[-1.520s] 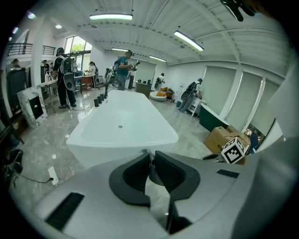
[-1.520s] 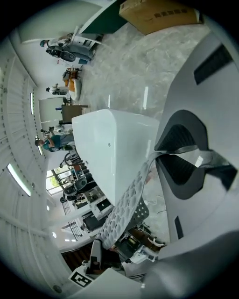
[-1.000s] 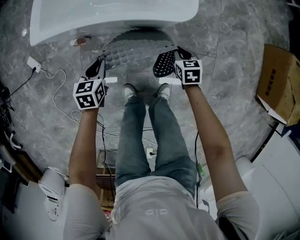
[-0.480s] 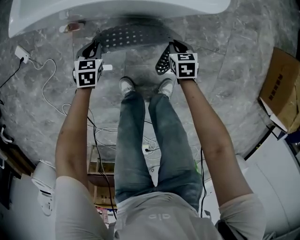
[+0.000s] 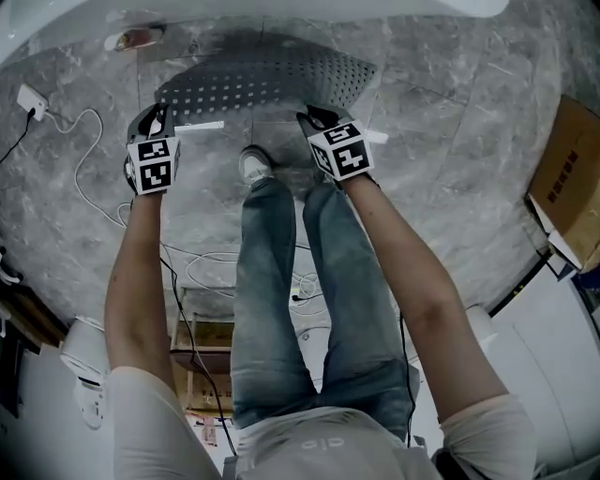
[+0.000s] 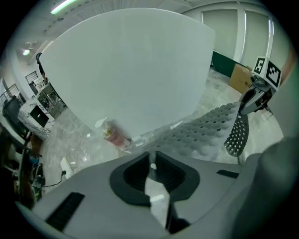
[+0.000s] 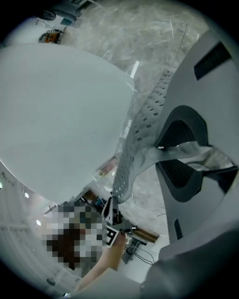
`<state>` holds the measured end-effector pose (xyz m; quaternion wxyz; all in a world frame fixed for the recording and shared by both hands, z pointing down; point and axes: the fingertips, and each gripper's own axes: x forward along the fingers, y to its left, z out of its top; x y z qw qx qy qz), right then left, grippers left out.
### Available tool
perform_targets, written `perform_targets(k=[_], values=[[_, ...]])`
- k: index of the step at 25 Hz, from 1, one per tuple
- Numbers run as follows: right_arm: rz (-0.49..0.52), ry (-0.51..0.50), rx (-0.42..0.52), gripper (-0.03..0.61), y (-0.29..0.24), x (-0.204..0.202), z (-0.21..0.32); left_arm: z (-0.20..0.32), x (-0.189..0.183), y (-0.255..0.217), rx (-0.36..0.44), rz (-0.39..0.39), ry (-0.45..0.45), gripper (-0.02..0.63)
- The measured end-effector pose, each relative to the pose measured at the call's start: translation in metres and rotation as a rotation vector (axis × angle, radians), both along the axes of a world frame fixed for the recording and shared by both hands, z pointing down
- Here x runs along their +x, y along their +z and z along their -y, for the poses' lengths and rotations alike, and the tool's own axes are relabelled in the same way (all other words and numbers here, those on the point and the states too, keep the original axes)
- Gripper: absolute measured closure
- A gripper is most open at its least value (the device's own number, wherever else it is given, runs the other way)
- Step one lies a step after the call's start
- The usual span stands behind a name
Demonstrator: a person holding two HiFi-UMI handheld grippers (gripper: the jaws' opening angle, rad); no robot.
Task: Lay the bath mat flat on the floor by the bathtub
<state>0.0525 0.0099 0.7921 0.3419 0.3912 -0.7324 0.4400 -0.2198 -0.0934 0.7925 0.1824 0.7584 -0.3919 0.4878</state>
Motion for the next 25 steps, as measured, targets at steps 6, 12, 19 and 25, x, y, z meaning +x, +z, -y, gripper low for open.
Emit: perform_targets(k=[6, 12, 19, 25], values=[[0.042, -0.08, -0.084, 0.436, 0.041, -0.043, -0.048, -0.056, -0.042, 0.041, -0.106, 0.089, -0.073, 0.597], [0.04, -0.128, -0.109, 0.425, 0.073, -0.062, -0.074, -0.076, -0.044, 0.053, -0.162, -0.018, -0.253, 0.595], [0.095, -0.038, -0.159, 0.299, 0.097, -0.06, -0.094, -0.091, -0.031, 0.058, -0.159, -0.056, -0.294, 0.595], [0.068, 0.104, -0.172, 0.295, 0.104, -0.005, -0.092, -0.11, 0.004, 0.043, -0.156, -0.146, -0.338, 0.595]])
